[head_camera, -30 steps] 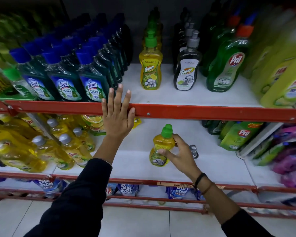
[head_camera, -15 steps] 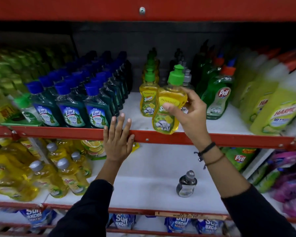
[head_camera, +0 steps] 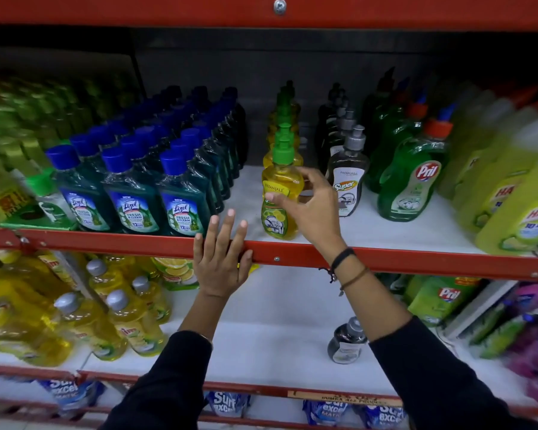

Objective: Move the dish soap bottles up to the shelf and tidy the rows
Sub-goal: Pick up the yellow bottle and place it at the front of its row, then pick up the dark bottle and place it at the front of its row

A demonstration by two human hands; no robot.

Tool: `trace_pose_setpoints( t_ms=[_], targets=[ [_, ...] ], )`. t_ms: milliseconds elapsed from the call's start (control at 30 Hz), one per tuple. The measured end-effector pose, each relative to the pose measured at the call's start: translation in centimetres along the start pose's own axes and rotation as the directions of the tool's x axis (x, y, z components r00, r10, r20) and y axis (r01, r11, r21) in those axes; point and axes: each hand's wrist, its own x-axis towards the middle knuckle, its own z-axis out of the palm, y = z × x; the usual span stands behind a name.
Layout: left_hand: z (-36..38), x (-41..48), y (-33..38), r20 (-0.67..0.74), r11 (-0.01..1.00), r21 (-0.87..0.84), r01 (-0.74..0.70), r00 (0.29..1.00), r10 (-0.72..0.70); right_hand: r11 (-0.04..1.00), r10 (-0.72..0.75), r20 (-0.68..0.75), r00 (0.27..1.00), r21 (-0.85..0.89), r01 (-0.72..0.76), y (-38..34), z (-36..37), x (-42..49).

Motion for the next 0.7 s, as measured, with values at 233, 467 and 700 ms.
trace_pose_setpoints(
  t_ms=[233,467,700],
  targets=[
    [-0.2,0.0,0.0,0.017,1.000,0.011,0.000,1.000,0.000,0.992,-0.008,0.042,0.999,-0.123,0.013,-0.8,-1.8,-1.4],
    [-0.4,0.2,0.1,0.032,1.000,0.001,0.016,0.999,-0.016,0.981,-0.192,-0.162,0.968,-0.062,0.185,0.1,-6.3,-8.5],
    [-0.5,0.0,0.0,0.031,1.000,-0.021,0.001,1.000,0.000,0.953,0.252,0.051,0.966,-0.185,-0.239,11.2,-9.7,-17.8]
  ],
)
